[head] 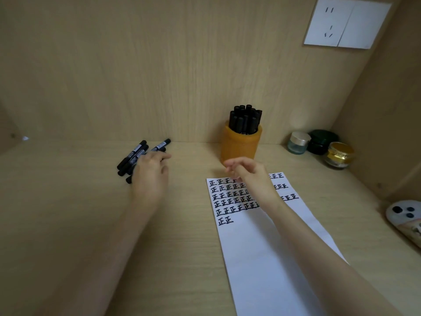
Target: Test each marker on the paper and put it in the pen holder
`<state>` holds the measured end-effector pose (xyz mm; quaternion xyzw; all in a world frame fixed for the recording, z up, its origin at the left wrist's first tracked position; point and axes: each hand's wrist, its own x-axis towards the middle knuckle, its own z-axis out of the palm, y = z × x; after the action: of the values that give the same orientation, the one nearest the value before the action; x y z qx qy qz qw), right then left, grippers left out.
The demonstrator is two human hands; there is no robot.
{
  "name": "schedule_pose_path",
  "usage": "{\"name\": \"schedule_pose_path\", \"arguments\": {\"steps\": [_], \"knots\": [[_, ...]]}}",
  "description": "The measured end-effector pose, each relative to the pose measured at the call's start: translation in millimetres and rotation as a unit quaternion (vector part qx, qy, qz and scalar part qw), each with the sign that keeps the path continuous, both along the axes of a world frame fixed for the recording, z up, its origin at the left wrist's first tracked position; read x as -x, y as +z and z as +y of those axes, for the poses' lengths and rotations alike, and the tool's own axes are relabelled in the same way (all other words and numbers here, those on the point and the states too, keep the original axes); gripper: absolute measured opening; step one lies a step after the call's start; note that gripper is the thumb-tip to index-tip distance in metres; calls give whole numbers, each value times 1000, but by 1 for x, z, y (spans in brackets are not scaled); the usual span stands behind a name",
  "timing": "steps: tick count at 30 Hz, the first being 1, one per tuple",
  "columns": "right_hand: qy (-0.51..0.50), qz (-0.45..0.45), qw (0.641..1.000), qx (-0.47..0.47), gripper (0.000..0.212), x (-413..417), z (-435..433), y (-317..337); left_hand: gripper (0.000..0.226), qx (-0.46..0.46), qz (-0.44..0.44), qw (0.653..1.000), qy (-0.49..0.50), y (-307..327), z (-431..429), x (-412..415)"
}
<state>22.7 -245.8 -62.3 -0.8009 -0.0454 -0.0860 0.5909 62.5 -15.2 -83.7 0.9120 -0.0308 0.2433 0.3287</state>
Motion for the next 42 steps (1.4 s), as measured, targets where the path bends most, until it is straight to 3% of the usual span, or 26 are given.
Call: {"name": "schedule_pose_path", "arguments": {"steps": [4, 12, 16, 19, 23, 27, 32, 42], "knots": [[20, 15, 1000, 4, 24, 7, 3, -3, 32, -81, 23, 994, 72, -6, 25, 1], [5, 21, 999, -30, 23, 18, 4, 3, 31, -103, 56, 989, 86, -16, 38, 1], [5, 31, 999, -37, 23, 22, 5, 2, 28, -32, 24, 999, 34, -16, 31, 10], [0, 41, 998, -49, 19, 24, 9, 0, 28, 94, 10, 994, -58, -1, 9, 29], [49, 58, 993, -86, 44, 31, 18, 6, 28, 195, 48, 962, -186, 22, -28, 56], [63, 29, 989, -133, 35, 34, 23, 10, 24, 183, 77, 943, -268, 17, -46, 75], [36, 30, 991, -122, 31, 40, 20, 7, 15, 107, 100, 945, -293, 9, -52, 84], [71, 13, 992, -99, 31, 55, 22, 0, 18, 51, 107, 949, -293, 3, -56, 90]]}}
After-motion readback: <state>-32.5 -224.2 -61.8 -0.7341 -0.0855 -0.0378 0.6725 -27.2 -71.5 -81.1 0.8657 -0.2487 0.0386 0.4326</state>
